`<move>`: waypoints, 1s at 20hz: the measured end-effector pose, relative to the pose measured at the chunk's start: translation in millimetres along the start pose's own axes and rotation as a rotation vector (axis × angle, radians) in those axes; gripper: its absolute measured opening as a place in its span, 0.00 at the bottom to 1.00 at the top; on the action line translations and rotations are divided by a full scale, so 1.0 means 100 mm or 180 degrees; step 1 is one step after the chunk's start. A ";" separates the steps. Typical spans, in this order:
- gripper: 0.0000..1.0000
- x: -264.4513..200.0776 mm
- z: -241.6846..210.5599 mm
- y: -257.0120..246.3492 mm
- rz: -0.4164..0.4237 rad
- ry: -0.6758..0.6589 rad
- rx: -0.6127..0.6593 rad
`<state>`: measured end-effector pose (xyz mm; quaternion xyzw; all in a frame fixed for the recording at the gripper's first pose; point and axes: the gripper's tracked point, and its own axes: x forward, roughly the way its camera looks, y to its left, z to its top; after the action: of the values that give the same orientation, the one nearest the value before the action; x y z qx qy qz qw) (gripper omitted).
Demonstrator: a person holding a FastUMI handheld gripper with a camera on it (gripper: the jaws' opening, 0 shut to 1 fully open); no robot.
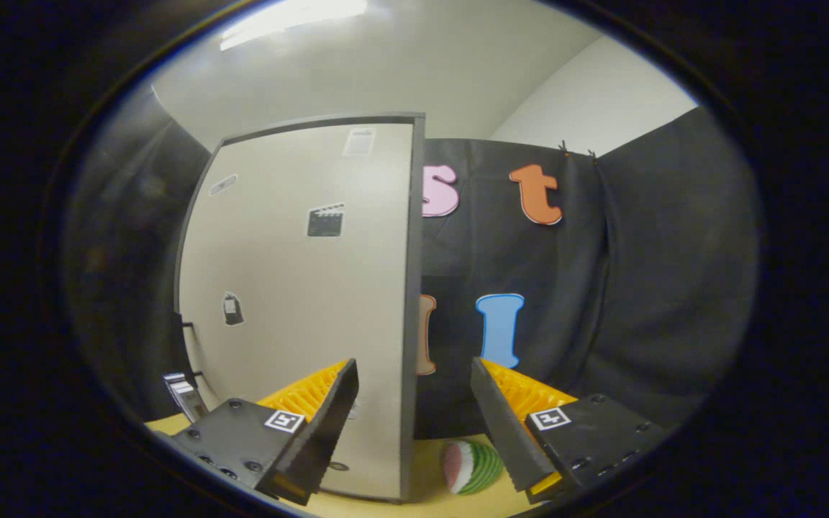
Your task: Open the shoe cabinet door, grab the shoes and put them into the shoe cabinet, then close the shoe cabinet door.
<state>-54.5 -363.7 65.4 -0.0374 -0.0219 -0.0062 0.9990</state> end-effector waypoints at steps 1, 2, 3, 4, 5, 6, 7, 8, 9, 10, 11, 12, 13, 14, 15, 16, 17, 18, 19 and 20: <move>0.97 0.00 -0.01 -0.17 0.0018 -0.0029 -0.0024; 0.97 0.02 -0.04 -0.33 0.0034 -0.0046 -0.0051; 0.97 0.03 -0.07 -0.49 0.0044 -0.0052 -0.0068; 0.97 0.04 -0.11 -0.63 0.0065 -0.0036 -0.0072; 0.97 0.04 -0.15 -0.74 0.0104 -0.0028 -0.0062; 0.98 0.05 -0.19 -0.87 0.0140 -0.0027 -0.0057; 0.98 0.05 -0.22 -0.98 0.0148 -0.0021 -0.0060; 0.98 0.06 -0.26 -1.09 0.0145 -0.0015 -0.0071; 0.98 0.07 -0.30 -1.20 0.0141 -0.0011 -0.0081; 0.98 0.07 -0.34 -1.28 0.0137 -0.0018 -0.0087; 0.98 0.07 -0.38 -1.37 0.0128 -0.0026 -0.0092; 0.98 0.07 -0.43 -1.45 0.0125 -0.0030 -0.0097; 0.98 0.08 -0.49 -1.53 0.0107 -0.0012 -0.0102; 0.98 0.09 -0.55 -1.61 0.0098 0.0013 -0.0103; 0.98 0.09 -0.62 -1.67 0.0086 0.0039 -0.0100; 0.98 0.10 -0.67 -1.73 0.0071 0.0059 -0.0087; 0.98 0.10 -0.73 -1.81 0.0058 0.0067 -0.0058; 0.98 0.10 -0.77 -1.87 0.0062 0.0059 -0.0025; 0.98 0.10 -0.81 -1.92 0.0061 0.0036 -0.0003; 0.98 0.11 -0.87 -1.98 0.0049 0.0033 0.0000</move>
<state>-42.9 -567.2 -5.7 -0.0376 -0.0164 0.0012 0.9992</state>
